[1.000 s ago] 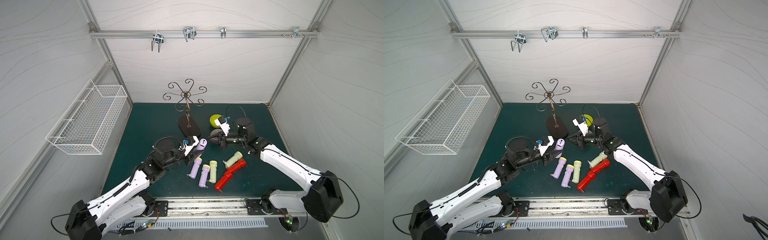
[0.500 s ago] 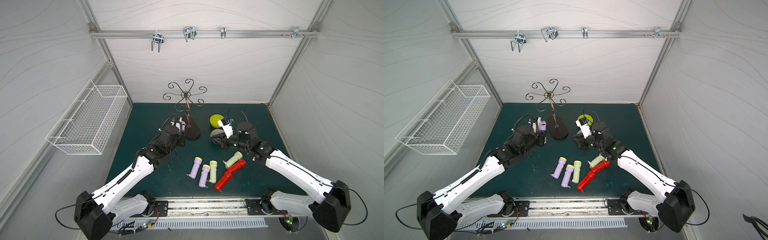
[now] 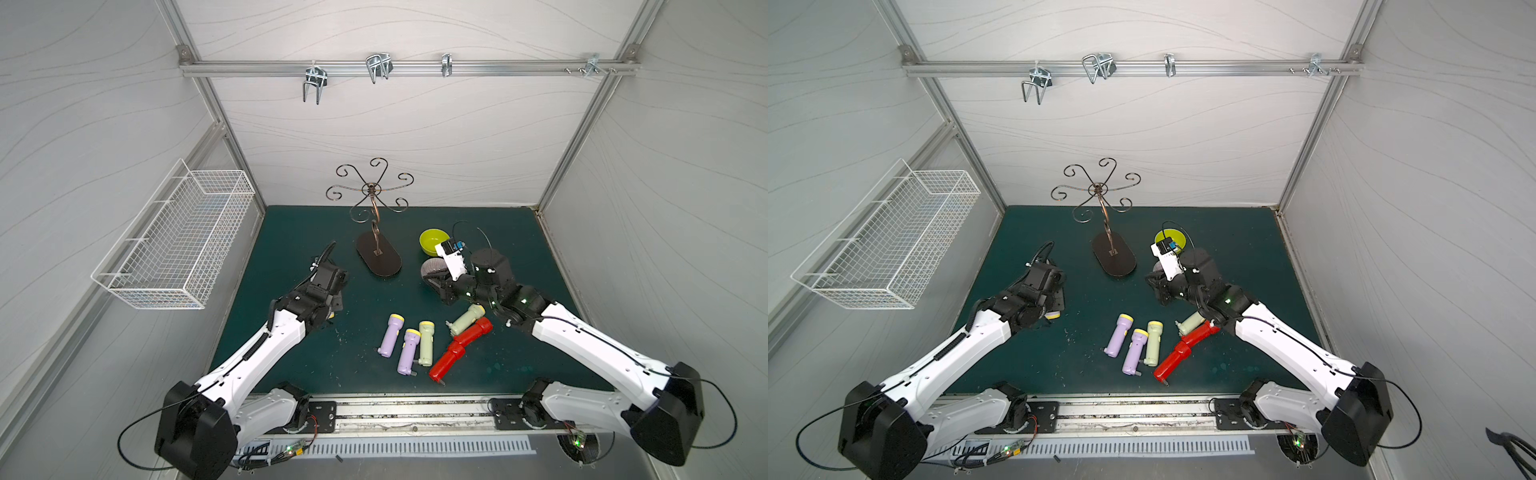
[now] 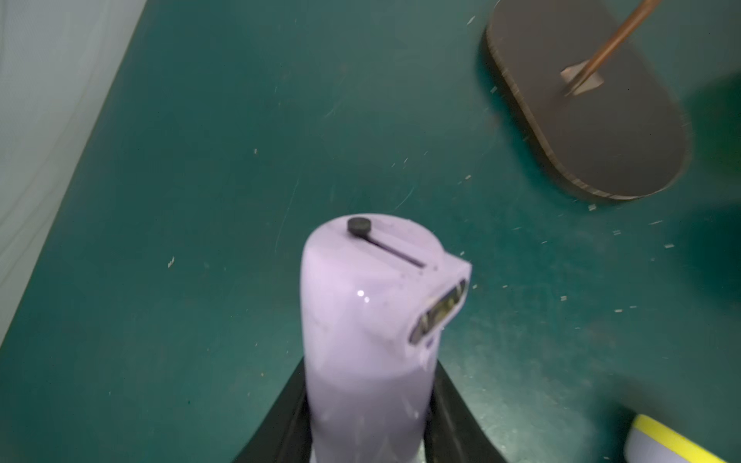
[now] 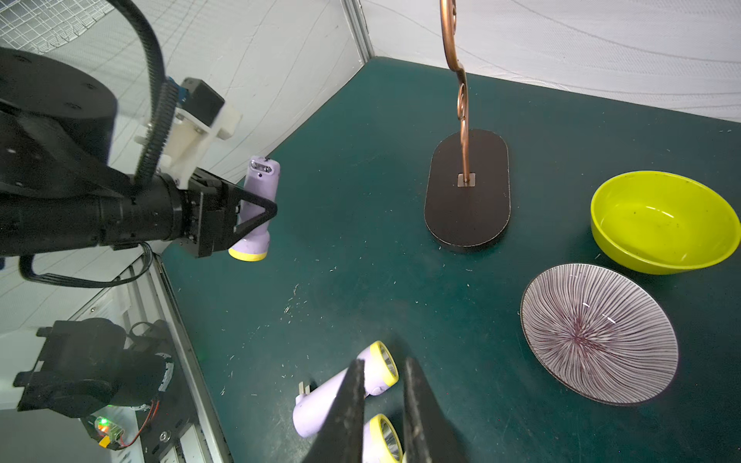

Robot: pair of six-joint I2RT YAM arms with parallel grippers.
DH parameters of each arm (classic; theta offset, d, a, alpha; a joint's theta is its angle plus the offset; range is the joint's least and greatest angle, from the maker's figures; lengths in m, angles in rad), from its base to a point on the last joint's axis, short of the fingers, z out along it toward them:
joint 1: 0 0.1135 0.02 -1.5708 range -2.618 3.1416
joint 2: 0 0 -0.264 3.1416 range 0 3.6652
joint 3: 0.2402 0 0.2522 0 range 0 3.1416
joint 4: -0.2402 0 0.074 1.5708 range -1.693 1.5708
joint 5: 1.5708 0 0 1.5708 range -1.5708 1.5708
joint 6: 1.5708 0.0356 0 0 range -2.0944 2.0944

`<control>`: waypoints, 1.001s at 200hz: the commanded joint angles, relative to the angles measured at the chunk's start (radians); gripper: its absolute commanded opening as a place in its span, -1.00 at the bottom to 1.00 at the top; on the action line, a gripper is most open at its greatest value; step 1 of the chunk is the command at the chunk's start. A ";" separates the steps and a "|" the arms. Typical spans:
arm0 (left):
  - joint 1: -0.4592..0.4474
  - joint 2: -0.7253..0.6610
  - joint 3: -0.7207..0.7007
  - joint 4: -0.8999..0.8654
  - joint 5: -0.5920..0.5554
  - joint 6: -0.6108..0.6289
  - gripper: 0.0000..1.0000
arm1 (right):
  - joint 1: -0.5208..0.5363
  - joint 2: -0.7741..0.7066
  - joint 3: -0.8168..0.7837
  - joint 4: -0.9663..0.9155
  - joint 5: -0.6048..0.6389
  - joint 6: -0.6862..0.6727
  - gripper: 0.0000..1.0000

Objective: Close the plug at the bottom of the flashlight
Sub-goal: Place the flashlight at the center of the board.

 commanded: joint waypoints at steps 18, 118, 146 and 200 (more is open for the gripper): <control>0.006 0.090 -0.021 -0.003 0.000 -0.055 -1.00 | 0.025 -0.033 0.007 -0.024 0.037 -0.017 -0.58; 0.020 0.272 -0.039 0.165 0.142 -0.057 -1.00 | 0.029 0.005 0.007 -0.023 0.051 -0.019 -0.56; 0.026 0.295 -0.040 0.183 0.155 -0.053 -0.80 | 0.028 0.016 0.009 -0.021 0.049 -0.019 -0.55; 0.047 0.323 -0.043 0.205 0.162 -0.044 -0.27 | 0.022 0.022 0.008 -0.020 0.052 -0.017 -0.54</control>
